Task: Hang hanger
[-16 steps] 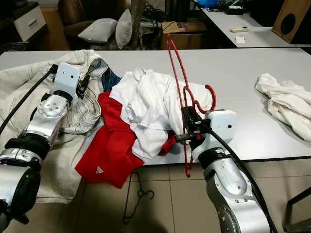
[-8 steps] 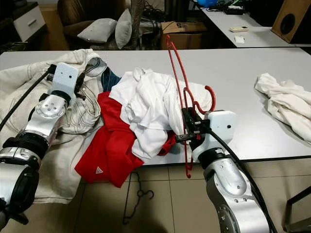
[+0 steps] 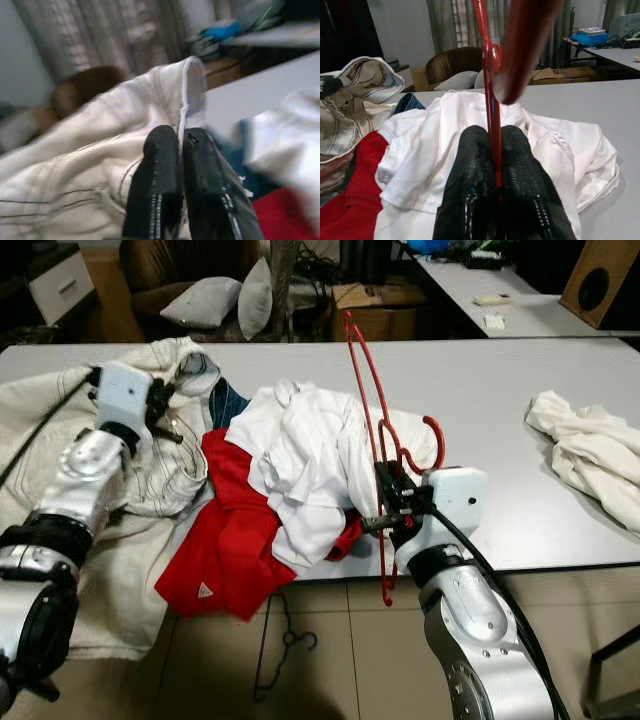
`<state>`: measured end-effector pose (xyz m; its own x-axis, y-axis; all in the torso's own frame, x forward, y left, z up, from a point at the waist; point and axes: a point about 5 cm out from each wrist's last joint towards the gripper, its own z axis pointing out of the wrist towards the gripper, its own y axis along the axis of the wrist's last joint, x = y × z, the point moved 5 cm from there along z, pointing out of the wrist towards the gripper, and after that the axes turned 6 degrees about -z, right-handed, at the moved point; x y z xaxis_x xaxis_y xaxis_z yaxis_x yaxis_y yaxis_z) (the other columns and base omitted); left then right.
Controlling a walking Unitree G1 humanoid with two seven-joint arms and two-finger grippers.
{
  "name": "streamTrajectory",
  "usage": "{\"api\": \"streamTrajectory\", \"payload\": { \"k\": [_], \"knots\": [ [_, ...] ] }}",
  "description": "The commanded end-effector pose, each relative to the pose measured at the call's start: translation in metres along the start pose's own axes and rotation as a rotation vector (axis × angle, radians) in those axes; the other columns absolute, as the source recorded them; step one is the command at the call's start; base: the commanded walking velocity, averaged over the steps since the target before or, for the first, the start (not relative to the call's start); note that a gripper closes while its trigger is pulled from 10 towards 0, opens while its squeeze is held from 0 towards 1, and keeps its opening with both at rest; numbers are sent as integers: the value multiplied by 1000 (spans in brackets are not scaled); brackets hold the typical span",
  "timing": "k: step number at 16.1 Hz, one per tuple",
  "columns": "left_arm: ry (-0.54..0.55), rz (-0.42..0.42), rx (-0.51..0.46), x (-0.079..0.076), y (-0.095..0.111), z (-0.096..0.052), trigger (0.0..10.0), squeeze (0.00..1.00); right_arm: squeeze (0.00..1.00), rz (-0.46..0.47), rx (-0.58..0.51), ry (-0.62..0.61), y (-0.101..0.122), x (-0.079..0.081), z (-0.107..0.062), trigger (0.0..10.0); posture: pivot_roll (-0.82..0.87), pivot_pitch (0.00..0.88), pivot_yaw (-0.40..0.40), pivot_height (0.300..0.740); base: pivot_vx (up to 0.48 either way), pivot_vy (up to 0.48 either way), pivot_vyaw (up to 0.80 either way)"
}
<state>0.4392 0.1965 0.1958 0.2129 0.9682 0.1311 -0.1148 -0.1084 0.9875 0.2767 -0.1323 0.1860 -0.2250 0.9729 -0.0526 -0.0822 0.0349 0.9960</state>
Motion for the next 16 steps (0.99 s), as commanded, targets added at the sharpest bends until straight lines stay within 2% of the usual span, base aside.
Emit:
{"api": "streamTrajectory", "payload": {
  "k": [1,2,4,6,7,9,10,12,13,14,15,16],
  "knots": [
    [-73,-65,-39,-7,12,1,0,0,0,3,-7,-12,0,-3,1,10000,-74,0,55,740,0,0,0],
    [-143,-100,-61,-12,21,-1,0,0,0,6,-11,-11,1,-2,1,10000,-63,0,49,740,0,0,0],
    [-191,-120,-76,-11,31,-4,0,0,0,10,-15,-11,1,-2,1,10000,-63,0,49,740,0,0,0],
    [-243,-201,-171,3,70,-12,0,0,0,19,-30,-7,4,-2,2,10000,-49,0,43,740,0,0,0],
    [-253,-224,-201,7,83,-13,0,0,0,21,-32,-6,4,-2,3,10000,-49,0,43,740,0,0,0],
    [-339,-350,-336,6,129,-21,0,0,0,30,-44,-2,5,-1,3,10000,-30,0,33,740,0,0,0],
    [-466,-461,-450,-2,170,-34,0,0,0,40,-61,-2,8,-1,5,10000,-30,0,33,740,0,0,0],
    [-577,-535,-511,-10,195,-47,0,0,0,52,-80,-9,11,-2,6,10000,-20,0,35,740,0,0,0],
    [-690,-647,-584,-12,219,-64,0,0,0,71,-107,-22,15,-2,5,10000,-15,0,39,740,0,0,0],
    [-603,-610,-482,-3,196,-55,0,0,0,79,-115,-29,16,-2,4,10000,-14,0,45,740,0,0,0],
    [-490,-506,-331,3,164,-44,0,0,0,80,-114,-31,15,-2,4,10000,-12,0,46,740,0,0,0],
    [-388,-341,-144,8,121,-39,0,0,0,80,-109,-32,14,-2,3,10000,-10,0,47,740,0,0,0]
  ]
}}
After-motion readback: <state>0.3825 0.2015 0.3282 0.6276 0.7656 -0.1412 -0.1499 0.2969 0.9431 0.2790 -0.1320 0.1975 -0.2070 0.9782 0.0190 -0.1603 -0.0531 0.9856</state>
